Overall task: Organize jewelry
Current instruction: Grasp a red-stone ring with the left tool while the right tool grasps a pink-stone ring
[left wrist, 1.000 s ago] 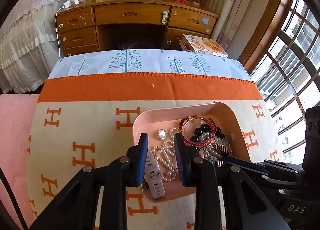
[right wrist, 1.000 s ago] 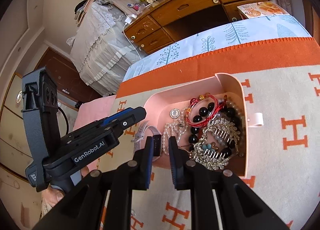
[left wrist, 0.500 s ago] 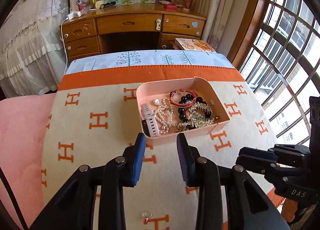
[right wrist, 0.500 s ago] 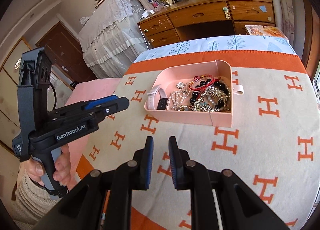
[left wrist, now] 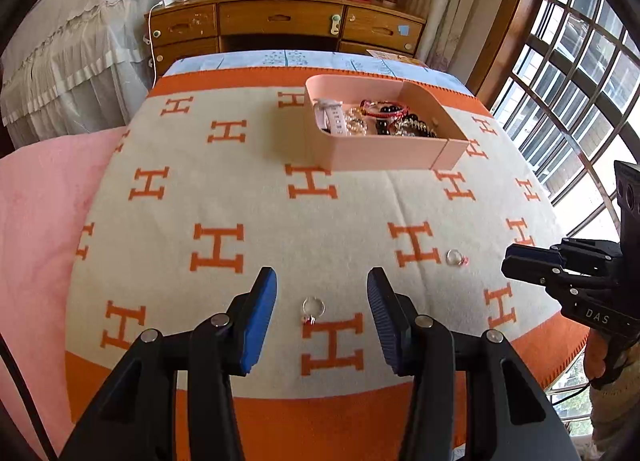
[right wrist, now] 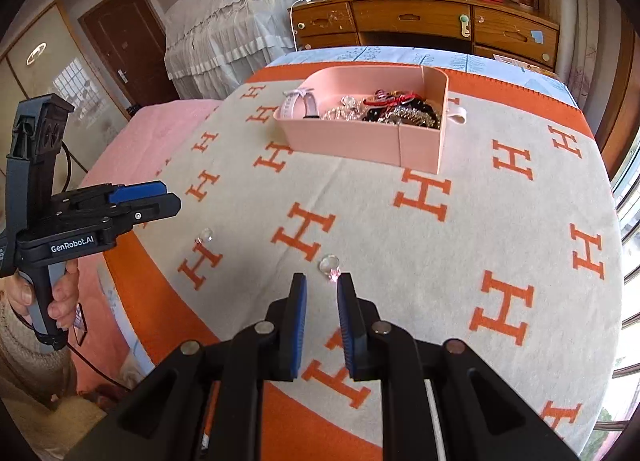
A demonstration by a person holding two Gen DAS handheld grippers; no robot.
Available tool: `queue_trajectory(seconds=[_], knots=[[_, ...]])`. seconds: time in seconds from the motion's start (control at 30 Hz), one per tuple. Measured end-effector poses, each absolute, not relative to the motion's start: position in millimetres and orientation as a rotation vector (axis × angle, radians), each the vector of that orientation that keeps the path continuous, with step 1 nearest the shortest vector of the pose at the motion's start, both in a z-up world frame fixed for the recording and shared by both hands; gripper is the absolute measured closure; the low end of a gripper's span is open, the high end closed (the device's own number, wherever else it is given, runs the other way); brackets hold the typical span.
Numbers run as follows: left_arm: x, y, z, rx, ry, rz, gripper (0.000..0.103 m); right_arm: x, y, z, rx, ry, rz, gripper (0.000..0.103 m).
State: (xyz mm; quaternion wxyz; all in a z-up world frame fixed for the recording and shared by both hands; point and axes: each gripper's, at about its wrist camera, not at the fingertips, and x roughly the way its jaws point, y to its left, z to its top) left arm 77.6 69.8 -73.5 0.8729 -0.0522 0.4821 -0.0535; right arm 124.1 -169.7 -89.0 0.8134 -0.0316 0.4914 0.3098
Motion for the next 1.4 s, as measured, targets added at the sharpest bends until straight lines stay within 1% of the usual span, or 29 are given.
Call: queue_trajectory(seconds=[0.17,0.37,0.8,0.97,1.0,1.07,1.13,1.2,1.3,1.33,1.4], knots=[[71.3,71.4,-102.6,-0.113,1.033,-0.118,0.058,119.4,-158.2,-109.7,-0.193,1.042,0.654,0.087],[73.5,64.9,-117.9,-0.07,1.045,-0.157,0.058,122.1,-147.7,-121.6,-0.264,1.013,0.655,0.087],[76.1,55.6,-124.5,0.012,1.016,-0.206,0.059,132.6,-141.5,-122.3,-0.258,0.992,0.694,0.087],[76.1,53.1,-125.5,0.045,0.996,-0.196,0.063,133.5,-139.5,-122.5,-0.265,0.983,0.7,0.087],[76.2,53.0,-125.6,0.05,0.993,-0.192,0.066,133.7,-138.8,-122.4,-0.267,0.981,0.701,0.087],[76.7,54.4,-125.2,0.051,0.987,-0.182,0.072,134.3,-136.8,-122.5,-0.271,0.977,0.704,0.087],[77.4,57.6,-124.9,0.039,0.985,-0.171,0.083,134.0,-134.7,-122.6,-0.28,0.972,0.709,0.087],[77.6,61.8,-125.0,0.021,0.985,-0.164,0.089,132.4,-133.0,-122.5,-0.285,0.971,0.721,0.087],[76.5,65.3,-125.4,-0.002,0.982,-0.161,0.089,128.3,-132.0,-122.9,-0.285,0.966,0.738,0.09],[75.7,65.0,-125.6,-0.003,0.979,-0.159,0.089,126.8,-131.3,-123.0,-0.287,0.964,0.739,0.094],[74.2,64.4,-125.8,-0.004,0.973,-0.153,0.089,124.0,-130.8,-122.7,-0.283,0.961,0.745,0.094]])
